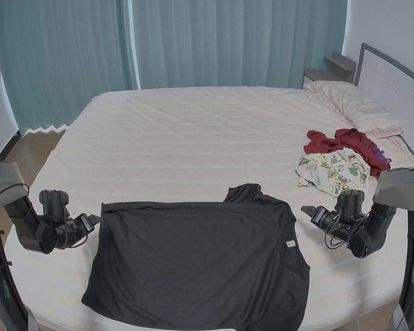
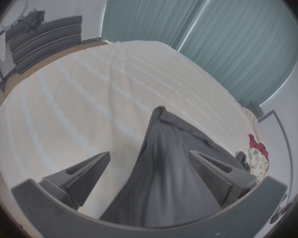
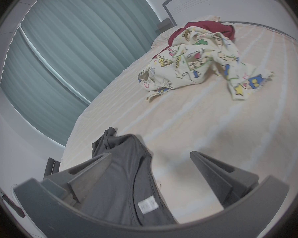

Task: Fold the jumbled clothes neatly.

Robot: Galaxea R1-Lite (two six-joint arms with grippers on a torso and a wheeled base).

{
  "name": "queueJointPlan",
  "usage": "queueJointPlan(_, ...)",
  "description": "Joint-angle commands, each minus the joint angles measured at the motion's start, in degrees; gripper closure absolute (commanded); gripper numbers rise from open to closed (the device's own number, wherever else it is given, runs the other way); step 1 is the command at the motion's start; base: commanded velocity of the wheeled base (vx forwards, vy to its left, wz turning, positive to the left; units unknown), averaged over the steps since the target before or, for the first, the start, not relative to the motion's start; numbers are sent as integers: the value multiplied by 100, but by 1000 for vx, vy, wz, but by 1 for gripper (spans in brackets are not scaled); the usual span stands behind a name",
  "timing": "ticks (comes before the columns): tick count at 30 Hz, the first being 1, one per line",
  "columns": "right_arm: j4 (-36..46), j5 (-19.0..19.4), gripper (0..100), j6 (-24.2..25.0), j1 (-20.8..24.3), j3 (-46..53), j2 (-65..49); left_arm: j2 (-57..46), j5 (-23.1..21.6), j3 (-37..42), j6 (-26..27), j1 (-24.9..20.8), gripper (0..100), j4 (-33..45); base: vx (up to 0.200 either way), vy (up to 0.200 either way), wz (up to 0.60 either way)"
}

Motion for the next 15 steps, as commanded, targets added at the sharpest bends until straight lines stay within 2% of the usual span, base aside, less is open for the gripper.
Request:
queueJointPlan(1,-647,24,0,119,28,1079,-440,-1492,-419,1741,-289,-32,0,-362,-200,0,0)
queueJointPlan(8,-850,15,0,128,177,1369,-449,-1624,-525,2690,-263,-120,0,-688,-200,0,0)
queueJointPlan(15,-850,-11,0,136,371,1386,-440,-1360,-560,2989,-236,-164,0,-749,-200,0,0)
